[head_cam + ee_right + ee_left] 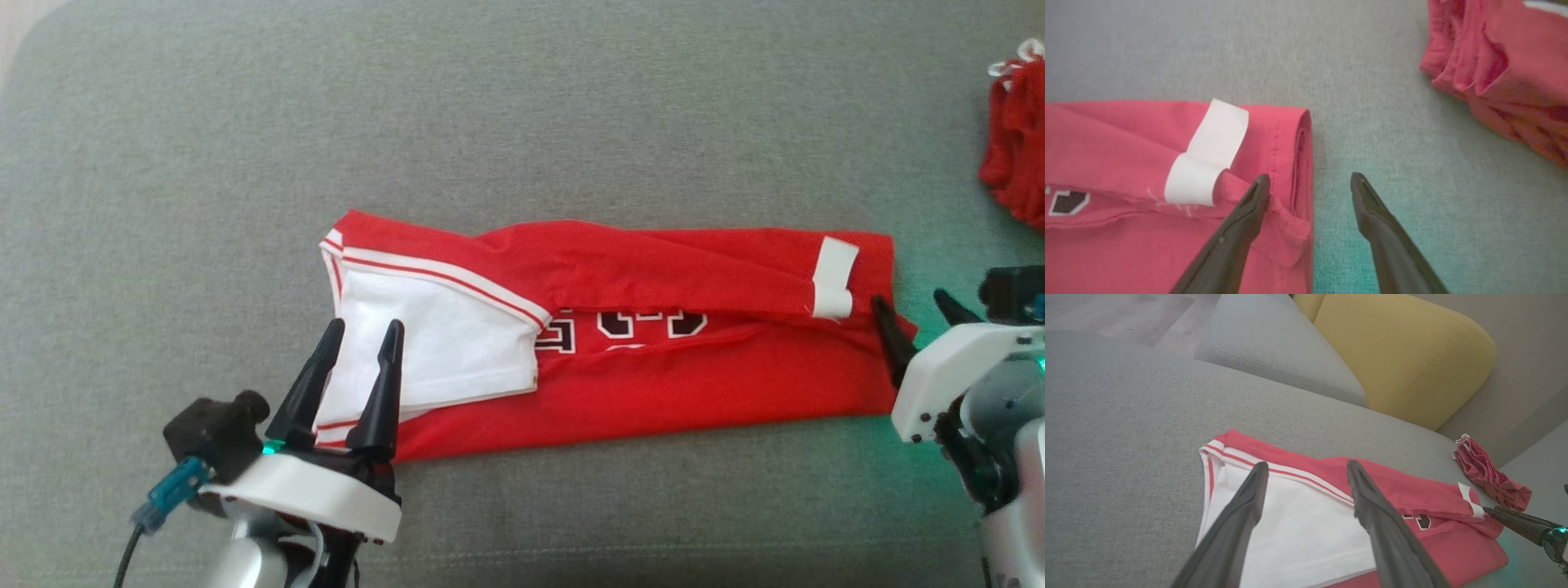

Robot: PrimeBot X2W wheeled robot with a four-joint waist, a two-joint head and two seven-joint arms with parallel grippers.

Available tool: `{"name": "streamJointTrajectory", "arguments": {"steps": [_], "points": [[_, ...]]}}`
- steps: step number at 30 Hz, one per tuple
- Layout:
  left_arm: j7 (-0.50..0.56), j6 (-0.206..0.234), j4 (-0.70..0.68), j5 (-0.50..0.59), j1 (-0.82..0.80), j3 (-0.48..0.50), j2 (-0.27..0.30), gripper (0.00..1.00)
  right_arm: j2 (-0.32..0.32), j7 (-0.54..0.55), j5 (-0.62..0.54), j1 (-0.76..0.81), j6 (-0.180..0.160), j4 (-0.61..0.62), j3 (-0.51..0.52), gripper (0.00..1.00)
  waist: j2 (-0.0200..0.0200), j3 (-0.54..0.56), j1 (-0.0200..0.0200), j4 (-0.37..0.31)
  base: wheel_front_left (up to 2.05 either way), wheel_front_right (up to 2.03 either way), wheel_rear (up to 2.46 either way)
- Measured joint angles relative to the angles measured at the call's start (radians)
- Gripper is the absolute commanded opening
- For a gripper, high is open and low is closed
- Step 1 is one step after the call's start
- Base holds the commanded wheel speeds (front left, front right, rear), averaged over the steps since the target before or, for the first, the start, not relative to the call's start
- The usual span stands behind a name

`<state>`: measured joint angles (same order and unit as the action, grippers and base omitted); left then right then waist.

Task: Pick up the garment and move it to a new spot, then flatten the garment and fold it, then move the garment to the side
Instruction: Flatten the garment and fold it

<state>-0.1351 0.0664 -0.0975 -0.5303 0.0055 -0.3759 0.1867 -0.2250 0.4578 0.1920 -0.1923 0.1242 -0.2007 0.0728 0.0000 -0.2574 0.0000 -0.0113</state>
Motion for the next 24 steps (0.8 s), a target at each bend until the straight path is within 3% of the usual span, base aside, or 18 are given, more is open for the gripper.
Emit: {"name": "streamJointTrajectory", "arguments": {"steps": [13, 14, 15, 19, 24], "points": [[-0.014, 0.006, 0.018, 0.013, -0.010, -0.015, -0.002, 1.00, -0.026, 0.169, 0.068, -0.048, 0.000, -0.076, -0.036, 1.00, 0.0000, -0.008, 0.0000, 0.029, 0.00, 0.00, 0.00], [-0.016, 0.006, 0.018, 0.014, -0.011, -0.016, -0.002, 1.00, -0.028, 0.177, 0.075, -0.050, 0.000, -0.076, -0.036, 0.82, 0.0000, -0.008, 0.0000, 0.030, 0.00, 0.00, 0.00], [-0.016, 0.010, 0.019, 0.016, -0.011, -0.016, -0.002, 1.00, -0.028, 0.185, 0.084, -0.053, 0.000, -0.079, -0.036, 0.55, 0.0000, -0.008, 0.0000, 0.029, 0.00, 0.00, 0.00], [-0.016, 0.013, 0.019, 0.019, -0.011, -0.017, -0.001, 1.00, -0.028, 0.199, 0.111, -0.068, 0.000, -0.086, -0.046, 0.00, 0.0000, -0.008, 0.0000, 0.024, 0.00, 0.00, 0.00], [-0.016, 0.022, 0.019, 0.019, -0.011, -0.015, 0.003, 1.00, -0.026, 0.167, 0.130, -0.069, 0.000, -0.088, -0.055, 0.00, 0.0000, 0.000, 0.0000, 0.006, 0.00, 0.00, 0.00]]}}
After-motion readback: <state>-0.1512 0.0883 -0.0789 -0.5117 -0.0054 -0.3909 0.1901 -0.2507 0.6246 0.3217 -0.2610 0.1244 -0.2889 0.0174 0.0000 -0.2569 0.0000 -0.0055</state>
